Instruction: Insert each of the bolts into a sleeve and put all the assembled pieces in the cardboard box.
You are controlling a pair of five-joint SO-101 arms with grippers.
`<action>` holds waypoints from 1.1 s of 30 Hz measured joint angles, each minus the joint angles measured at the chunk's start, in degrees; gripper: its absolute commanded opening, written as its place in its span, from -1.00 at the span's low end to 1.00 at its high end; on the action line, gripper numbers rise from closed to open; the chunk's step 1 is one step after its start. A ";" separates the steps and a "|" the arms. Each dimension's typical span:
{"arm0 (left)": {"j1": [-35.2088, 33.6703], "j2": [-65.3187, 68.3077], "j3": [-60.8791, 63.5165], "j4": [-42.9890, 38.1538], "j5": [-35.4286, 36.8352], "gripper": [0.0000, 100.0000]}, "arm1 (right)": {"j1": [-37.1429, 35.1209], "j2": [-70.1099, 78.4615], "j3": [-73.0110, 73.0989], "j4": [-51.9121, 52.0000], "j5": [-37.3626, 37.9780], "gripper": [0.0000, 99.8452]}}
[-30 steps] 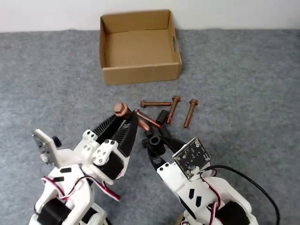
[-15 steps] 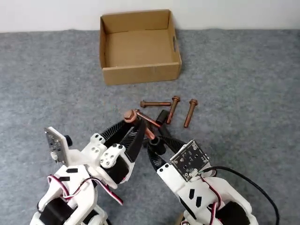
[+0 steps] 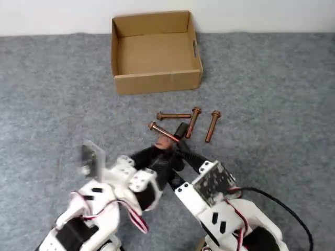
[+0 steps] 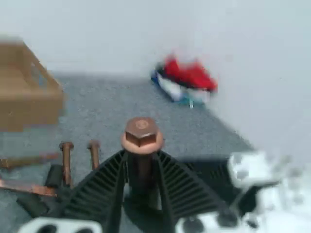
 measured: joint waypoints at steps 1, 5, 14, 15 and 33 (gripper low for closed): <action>0.00 -0.35 0.00 0.09 -0.18 -0.99 | -0.09 0.35 -0.09 -0.18 0.00 -0.98; 0.44 -0.09 0.00 1.67 -0.44 -0.99 | -0.09 0.53 -0.09 -0.26 0.00 -0.98; 0.35 -0.62 -0.26 5.71 -5.27 -0.66 | -0.26 0.62 0.09 -0.35 0.18 -0.98; 0.35 -0.62 -0.44 6.51 -5.98 -0.65 | -0.26 0.62 0.09 -0.35 0.18 -0.98; -2.55 -0.53 -6.15 11.16 -11.69 -0.65 | 0.00 0.62 0.09 -0.35 0.18 -0.98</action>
